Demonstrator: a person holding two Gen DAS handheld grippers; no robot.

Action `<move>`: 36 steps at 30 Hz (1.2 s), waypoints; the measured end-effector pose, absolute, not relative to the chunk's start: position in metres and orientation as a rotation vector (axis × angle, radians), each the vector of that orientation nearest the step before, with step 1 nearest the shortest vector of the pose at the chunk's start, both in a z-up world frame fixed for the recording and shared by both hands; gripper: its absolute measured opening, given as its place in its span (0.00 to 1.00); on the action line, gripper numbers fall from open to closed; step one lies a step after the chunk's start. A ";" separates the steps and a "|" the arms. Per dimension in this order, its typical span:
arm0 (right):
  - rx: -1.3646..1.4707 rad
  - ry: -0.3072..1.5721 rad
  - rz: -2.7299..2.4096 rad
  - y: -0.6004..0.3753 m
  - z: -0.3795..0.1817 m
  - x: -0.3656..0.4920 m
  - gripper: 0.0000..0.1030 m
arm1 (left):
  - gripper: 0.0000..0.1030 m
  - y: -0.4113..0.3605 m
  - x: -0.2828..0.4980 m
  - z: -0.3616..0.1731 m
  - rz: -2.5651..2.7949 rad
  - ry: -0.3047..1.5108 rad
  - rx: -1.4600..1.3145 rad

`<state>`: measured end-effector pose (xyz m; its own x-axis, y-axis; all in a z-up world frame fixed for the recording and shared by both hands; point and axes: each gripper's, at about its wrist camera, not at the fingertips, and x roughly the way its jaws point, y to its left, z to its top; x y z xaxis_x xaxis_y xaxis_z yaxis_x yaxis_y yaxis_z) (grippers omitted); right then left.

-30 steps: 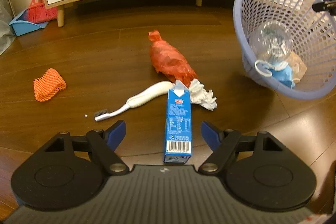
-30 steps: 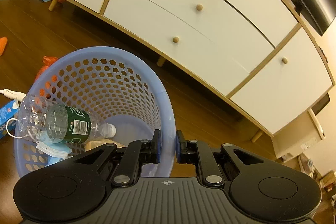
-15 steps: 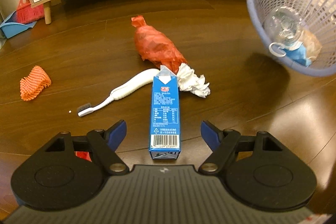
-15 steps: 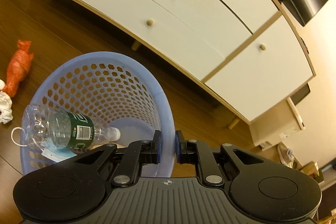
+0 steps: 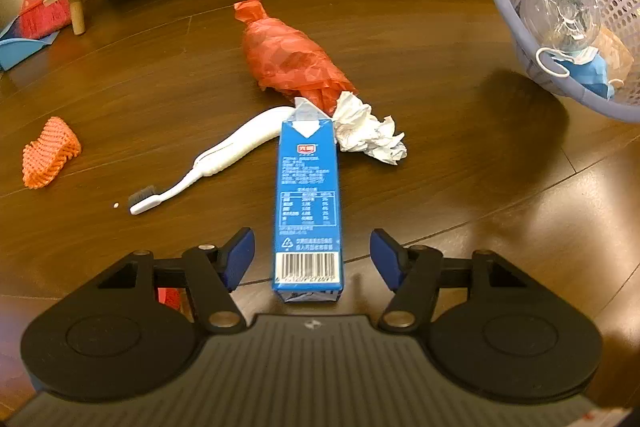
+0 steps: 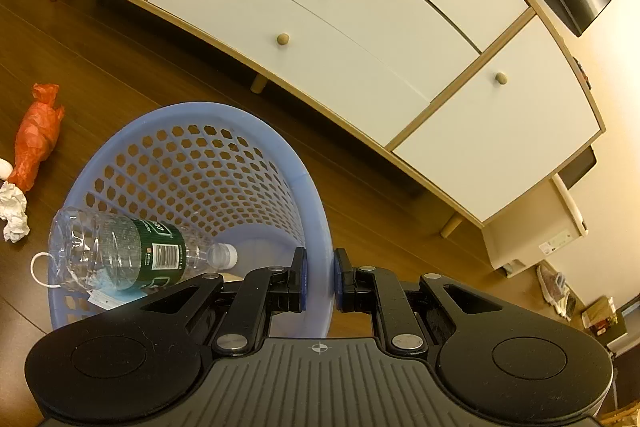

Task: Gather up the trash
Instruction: 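Close the left tool on the milk carton and lift it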

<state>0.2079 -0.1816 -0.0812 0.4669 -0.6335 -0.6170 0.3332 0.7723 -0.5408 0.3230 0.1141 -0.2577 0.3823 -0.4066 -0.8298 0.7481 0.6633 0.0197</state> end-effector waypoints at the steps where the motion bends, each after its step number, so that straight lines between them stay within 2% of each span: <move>1: -0.373 0.905 -0.608 -0.181 -0.081 0.208 0.09 | 0.59 0.112 0.323 -0.259 -0.767 0.910 0.436; 3: -0.376 0.904 -0.604 -0.181 -0.082 0.208 0.09 | 0.55 0.109 0.323 -0.261 -0.772 0.913 0.448; 5: -0.380 0.904 -0.601 -0.181 -0.082 0.208 0.09 | 0.38 0.108 0.324 -0.263 -0.770 0.924 0.458; 6: -0.381 0.904 -0.601 -0.181 -0.082 0.208 0.09 | 0.34 0.108 0.325 -0.264 -0.763 0.928 0.459; 16: -0.383 0.901 -0.588 -0.184 -0.080 0.209 0.09 | 0.34 0.146 0.320 -0.264 -0.699 0.963 0.400; 19: -0.383 0.902 -0.584 -0.184 -0.081 0.210 0.09 | 0.46 0.146 0.321 -0.266 -0.683 0.974 0.394; 21: -0.387 0.904 -0.582 -0.184 -0.081 0.211 0.09 | 0.43 0.141 0.321 -0.266 -0.694 0.965 0.410; 23: -0.387 0.904 -0.585 -0.185 -0.081 0.212 0.09 | 0.34 0.136 0.320 -0.268 -0.703 0.959 0.430; 36: -0.377 0.901 -0.581 -0.185 -0.081 0.213 0.09 | 0.32 0.136 0.311 -0.226 -0.754 0.831 0.373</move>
